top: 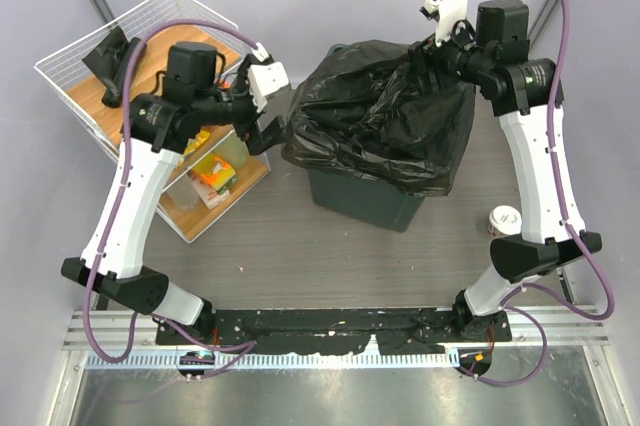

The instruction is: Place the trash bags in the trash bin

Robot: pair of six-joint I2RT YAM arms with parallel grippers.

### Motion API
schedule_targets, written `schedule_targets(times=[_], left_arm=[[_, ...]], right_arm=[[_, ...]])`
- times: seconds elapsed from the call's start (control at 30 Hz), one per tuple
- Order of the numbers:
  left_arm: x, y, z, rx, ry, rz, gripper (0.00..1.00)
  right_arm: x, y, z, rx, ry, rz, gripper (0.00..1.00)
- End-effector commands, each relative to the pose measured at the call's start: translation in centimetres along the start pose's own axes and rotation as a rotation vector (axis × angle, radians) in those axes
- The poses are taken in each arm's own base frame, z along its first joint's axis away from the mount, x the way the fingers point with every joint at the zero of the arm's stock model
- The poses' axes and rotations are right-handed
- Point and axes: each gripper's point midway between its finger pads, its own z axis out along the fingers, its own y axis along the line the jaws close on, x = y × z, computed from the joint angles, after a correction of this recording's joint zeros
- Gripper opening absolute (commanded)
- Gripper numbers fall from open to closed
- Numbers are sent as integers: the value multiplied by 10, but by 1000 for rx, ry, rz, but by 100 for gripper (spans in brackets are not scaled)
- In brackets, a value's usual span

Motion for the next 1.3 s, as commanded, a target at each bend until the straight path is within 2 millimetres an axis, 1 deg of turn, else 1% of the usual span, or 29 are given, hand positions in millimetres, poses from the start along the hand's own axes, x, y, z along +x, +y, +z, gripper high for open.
schedule_targets(times=[0.0,0.03,0.07,0.13,0.17,0.23,0.3,0.33,0.37,0.43,0.5,0.53,0.6,0.67,0.77,0.83,0.9,0.93,0.97,1.0,1.07,1.13,1.17,1.27], left_arm=[[-37,-2,-24,4,-86,14,100],[-48,3,-24,-5,-119,2,100],[-57,8,-20,-8,-148,-21,100],[-80,28,-14,-59,-227,-48,100],[-86,35,-8,-73,-241,-76,100],[-104,52,0,-126,-286,-85,100],[-115,64,15,-162,-296,-93,100],[-115,70,30,-179,-281,-95,100],[-123,74,33,-216,-287,-79,100],[-128,75,56,-226,-278,-43,100],[-139,66,75,-210,-290,0,100],[-142,64,84,-220,-284,40,99],[-150,61,98,-228,-292,73,99],[-160,59,106,-229,-322,90,100],[-165,62,121,-262,-331,126,100],[-167,69,130,-300,-337,142,100],[-170,76,137,-320,-352,146,100],[-171,77,140,-324,-353,154,100],[-170,81,142,-337,-352,159,100],[-173,82,142,-343,-358,164,97],[-169,83,148,-341,-349,177,93],[-166,81,153,-326,-340,182,93],[-164,79,156,-315,-337,181,93],[-161,76,161,-293,-336,172,95]], right_arm=[[-25,-11,1,30,-83,-39,75],[-27,-9,1,21,-91,-40,75],[-25,-9,2,21,-91,-32,75],[-24,-6,2,14,-98,-23,75],[-23,-5,2,12,-100,-22,75],[-19,-3,1,8,-95,-14,75],[-21,-3,-6,20,-102,-12,75],[-20,-4,-8,28,-101,-10,75],[-22,-3,-11,31,-107,-7,75],[-20,-5,-14,54,-105,8,75],[-19,-7,-17,71,-108,22,75],[-18,-11,-19,98,-106,40,75],[-16,-17,-23,137,-107,60,75],[-10,-26,-24,172,-94,74,75],[-2,-34,-27,191,-81,90,75],[3,-40,-30,194,-77,105,75],[8,-44,-32,189,-76,123,75],[14,-50,-35,199,-69,136,75],[15,-50,-34,189,-70,140,75],[19,-55,-37,201,-67,151,75],[23,-58,-40,202,-67,161,74],[23,-58,-43,196,-73,161,74],[27,-67,-46,213,-70,171,74],[28,-67,-47,207,-71,173,74]])
